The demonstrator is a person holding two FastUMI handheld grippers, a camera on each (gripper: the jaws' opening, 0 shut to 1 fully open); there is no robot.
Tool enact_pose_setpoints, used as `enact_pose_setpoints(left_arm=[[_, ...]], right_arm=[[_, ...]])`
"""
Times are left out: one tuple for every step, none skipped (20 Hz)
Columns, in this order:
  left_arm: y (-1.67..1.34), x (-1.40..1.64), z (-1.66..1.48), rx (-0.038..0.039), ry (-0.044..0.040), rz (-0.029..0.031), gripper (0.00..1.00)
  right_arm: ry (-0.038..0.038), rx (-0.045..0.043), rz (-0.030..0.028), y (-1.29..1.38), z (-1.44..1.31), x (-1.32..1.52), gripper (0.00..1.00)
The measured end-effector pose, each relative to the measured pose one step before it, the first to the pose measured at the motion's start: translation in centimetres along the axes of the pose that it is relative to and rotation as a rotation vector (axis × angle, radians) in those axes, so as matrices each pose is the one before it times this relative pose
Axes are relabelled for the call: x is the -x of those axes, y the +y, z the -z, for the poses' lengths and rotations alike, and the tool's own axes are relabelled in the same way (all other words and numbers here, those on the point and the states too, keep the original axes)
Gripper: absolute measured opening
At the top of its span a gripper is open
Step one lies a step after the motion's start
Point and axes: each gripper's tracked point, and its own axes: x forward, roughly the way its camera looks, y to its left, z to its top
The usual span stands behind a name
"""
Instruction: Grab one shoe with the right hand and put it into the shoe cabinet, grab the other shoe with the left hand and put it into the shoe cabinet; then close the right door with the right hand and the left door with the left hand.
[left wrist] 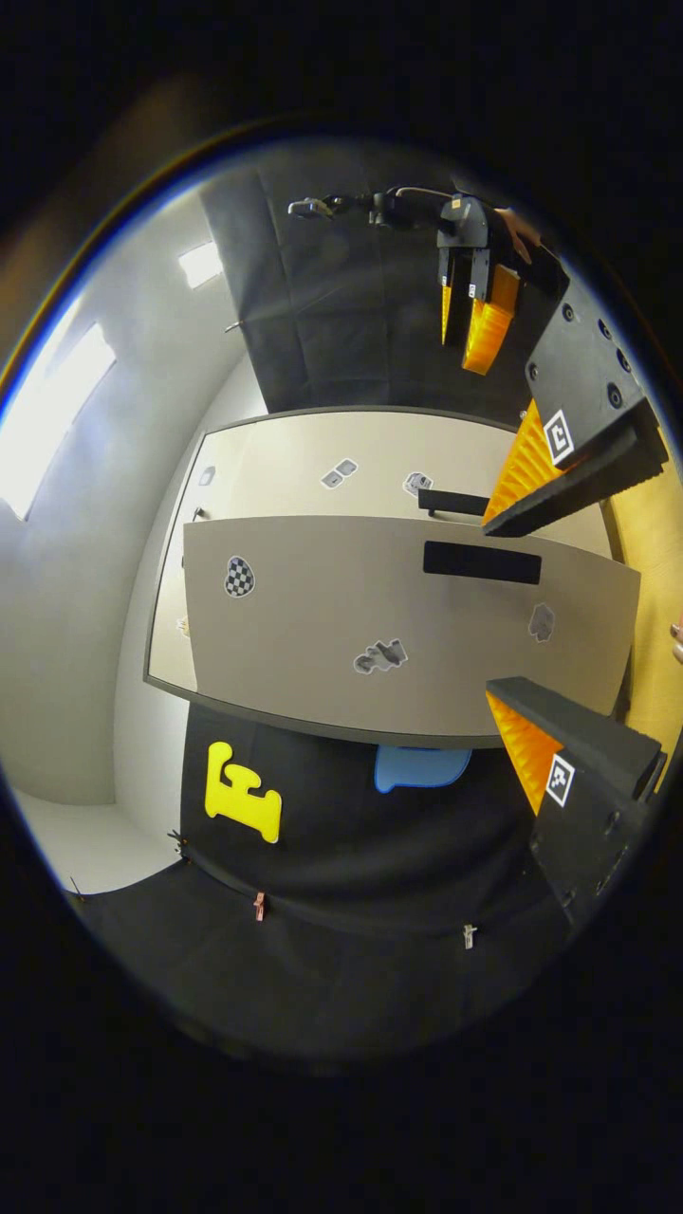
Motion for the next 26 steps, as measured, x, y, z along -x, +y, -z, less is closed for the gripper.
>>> enact_pose_setpoints(left_arm=[[0.165,0.148,0.013,-0.0007,0.00378,-0.00226,0.95],[0.114,0.049,0.032,-0.00413,0.0043,-0.00191,0.95],[0.019,0.056,0.054,-0.00479,0.00369,0.00088,0.95],[-0.032,0.035,0.133,-0.00389,0.00488,0.00187,0.95],[-0.08,0.095,0.191,-0.00427,0.00695,0.00315,0.95],[-0.137,-0.008,0.136,-0.00549,0.00509,0.00396,0.95],[-0.122,0.043,0.096,-0.00803,0.0039,0.00546,0.95],[-0.123,0.039,0.175,-0.0104,0.00466,0.00276,0.95],[0.007,0.066,0.083,-0.01169,0.00268,0.00229,0.95],[-0.169,0.052,0.069,-0.01182,0.00223,0.00466,0.95],[-0.081,0.028,0.033,-0.01116,0.00107,0.00494,0.95],[-0.065,0.018,0.042,-0.00773,-0.00144,0.00444,0.95],[-0.043,0.023,-0.083,-0.00332,-0.00314,0.00552,0.95],[-0.029,0.104,-0.058,0.00128,-0.00197,0.00474,0.95],[0.061,-0.007,-0.05,0.00469,-0.00291,0.00439,0.94],[-0.029,0.008,-0.009,0.00587,-0.00225,0.00699,0.94],[0.087,-0.026,-0.002,0.00566,0.00133,0.00364,0.94],[0.145,0.155,0.0,0.00323,-0.00009,-0.00036,0.95],[0.236,0.062,-0.07,0.00137,0.00006,-0.00227,0.95],[0.124,-0.006,0.006,0.00187,0.00009,-0.00079,0.95],[0.039,0.051,0.041,0.00375,0.00011,0.0009,0.95],[-0.029,0.096,0.059,0.00562,-0.00118,0.00303,0.94],[-0.056,0.055,-0.032,0.00597,-0.00084,0.00379,0.94],[-0.024,0.081,0.019,0.00446,-0.00145,0.00275,0.94],[0.015,0.095,-0.023,0.00239,-0.00198,0.00229,0.94],[0.053,0.123,0.009,0.00138,-0.00144,0.00073,0.95]], right_arm=[[0.00057,-0.00036,0.00247,0.17,-0.07,0.229,0.98],[0.00029,-0.00025,0.00212,0.118,-0.023,0.198,0.98],[-0.00001,0.00091,0.00373,0.107,-0.042,0.226,0.98],[0.00075,0.00085,0.00455,0.061,-0.018,0.199,0.98],[0.00046,0.00038,0.00279,0.098,-0.017,0.19,0.98],[-0.00042,-0.00174,0.00233,0.117,-0.076,0.186,0.98],[-0.00004,-0.0041,0.00256,0.094,-0.02,0.171,0.98],[0.00084,-0.00554,0.0016,0.113,0.006,0.156,0.98],[0.00203,-0.0038,0.00149,0.1,-0.021,0.082,0.98],[0.00054,-0.00071,0.00332,0.025,-0.033,0.123,0.98],[-0.00052,0.00178,0.0034,0.027,-0.041,0.081,0.98],[-0.00202,0.00231,0.00235,0.09,-0.058,0.123,0.98],[-0.00181,0.00286,0.00146,0.125,-0.061,0.085,0.98],[-0.00267,0.00305,0.00092,0.103,-0.076,0.063,0.98],[-0.00115,0.00408,0.00089,0.114,-0.072,0.029,0.98],[-0.00025,0.00373,0.00008,0.142,-0.023,-0.017,0.98],[-0.00029,0.00248,-0.00199,0.158,-0.017,0.024,0.98],[-0.00242,0.00117,-0.00248,0.2,-0.065,0.097,0.98],[-0.00408,0.00077,-0.00173,0.109,-0.12,0.056,0.98],[-0.00351,0.00153,-0.00164,0.111,-0.034,0.113,0.98],[-0.00211,0.00067,0.00079,0.056,-0.074,0.058,0.98],[-0.0003,-0.00115,0.00065,0.07,0.054,-0.007,0.98],[0.00225,-0.00412,0.00043,0.074,0.078,0.086,0.98],[0.00268,-0.00617,0.00035,0.026,0.18,0.131,0.98],[0.00325,-0.00481,0.0002,0.033,0.173,0.055,0.98],[0.00375,-0.00166,0.00362,-0.01,0.212,0.065,0.98]])
